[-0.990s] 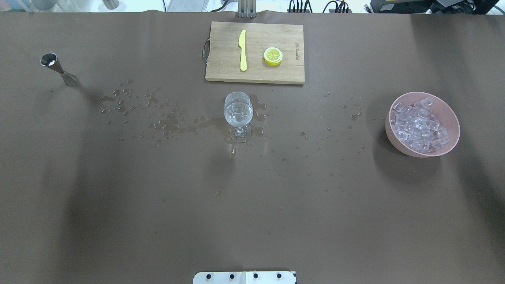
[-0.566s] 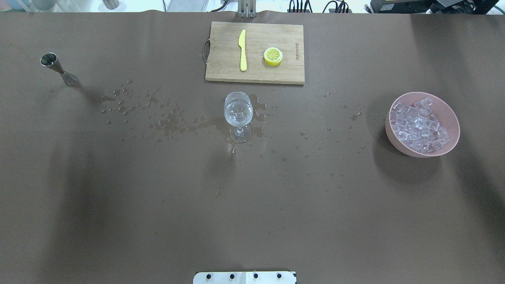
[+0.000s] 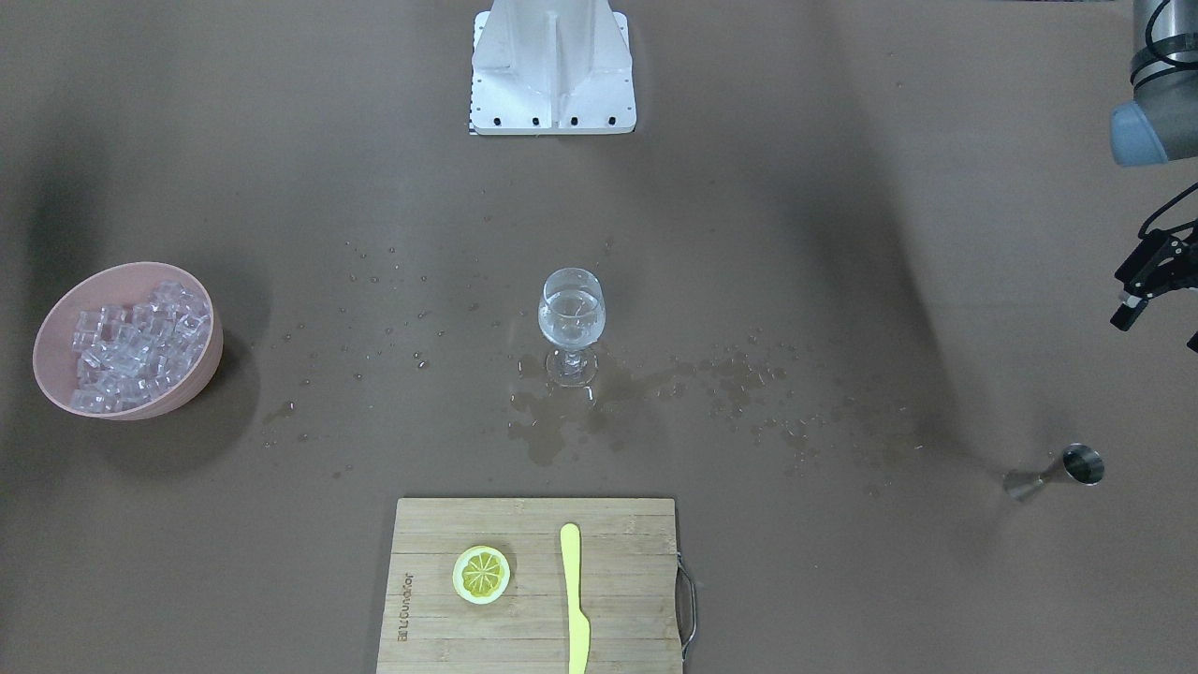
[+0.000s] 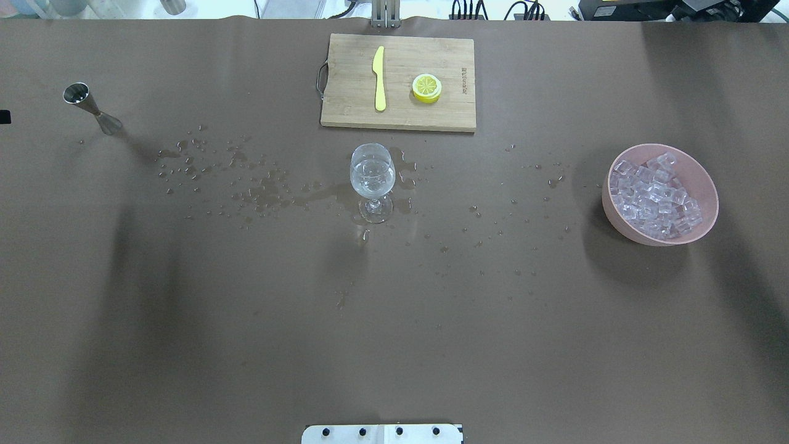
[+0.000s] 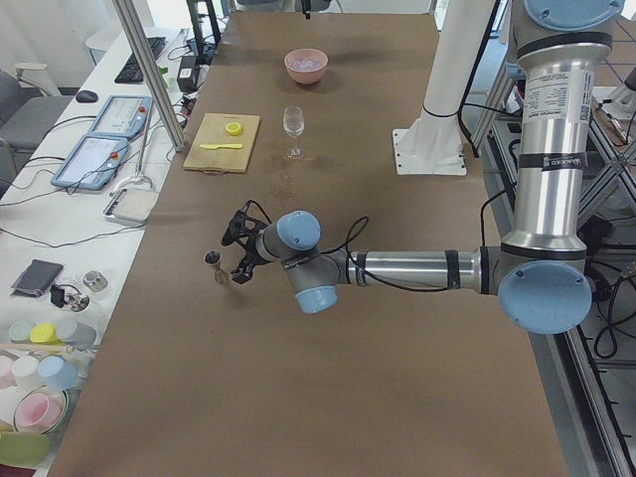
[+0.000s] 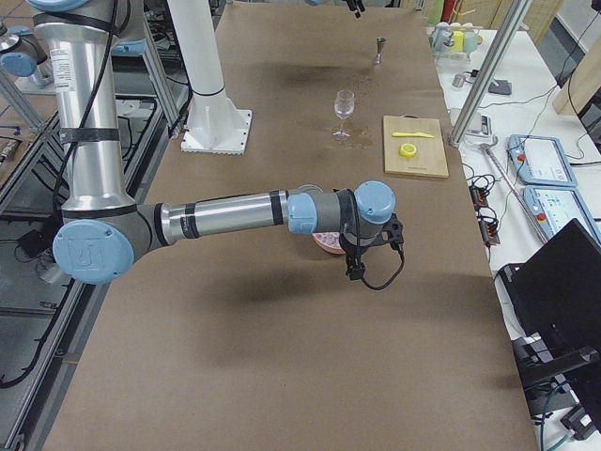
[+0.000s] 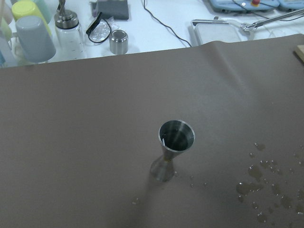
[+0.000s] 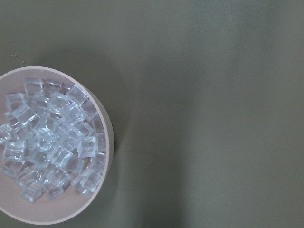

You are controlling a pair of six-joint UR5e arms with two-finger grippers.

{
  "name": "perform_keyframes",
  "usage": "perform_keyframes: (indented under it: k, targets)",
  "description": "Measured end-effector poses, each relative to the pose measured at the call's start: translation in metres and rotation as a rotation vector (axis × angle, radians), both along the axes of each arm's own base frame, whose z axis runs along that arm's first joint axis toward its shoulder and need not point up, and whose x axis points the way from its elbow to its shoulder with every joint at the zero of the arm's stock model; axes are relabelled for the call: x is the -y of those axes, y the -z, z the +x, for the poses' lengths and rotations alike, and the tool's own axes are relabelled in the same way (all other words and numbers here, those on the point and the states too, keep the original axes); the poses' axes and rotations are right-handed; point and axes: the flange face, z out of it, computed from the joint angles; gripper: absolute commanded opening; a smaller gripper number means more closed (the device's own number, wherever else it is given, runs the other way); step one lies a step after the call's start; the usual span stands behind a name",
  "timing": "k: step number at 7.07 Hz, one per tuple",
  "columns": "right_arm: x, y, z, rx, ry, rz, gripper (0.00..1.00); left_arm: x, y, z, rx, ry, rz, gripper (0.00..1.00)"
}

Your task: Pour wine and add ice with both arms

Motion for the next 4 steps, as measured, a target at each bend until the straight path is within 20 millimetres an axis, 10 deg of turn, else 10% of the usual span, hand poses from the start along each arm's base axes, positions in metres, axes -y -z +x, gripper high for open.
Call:
perform_keyframes:
  k: [4]
  targets:
    - [0.001, 0.001, -0.001, 0.001, 0.002, 0.002, 1.00, -0.003, -0.035, 0.053, 0.041, 0.149, 0.136, 0.85]
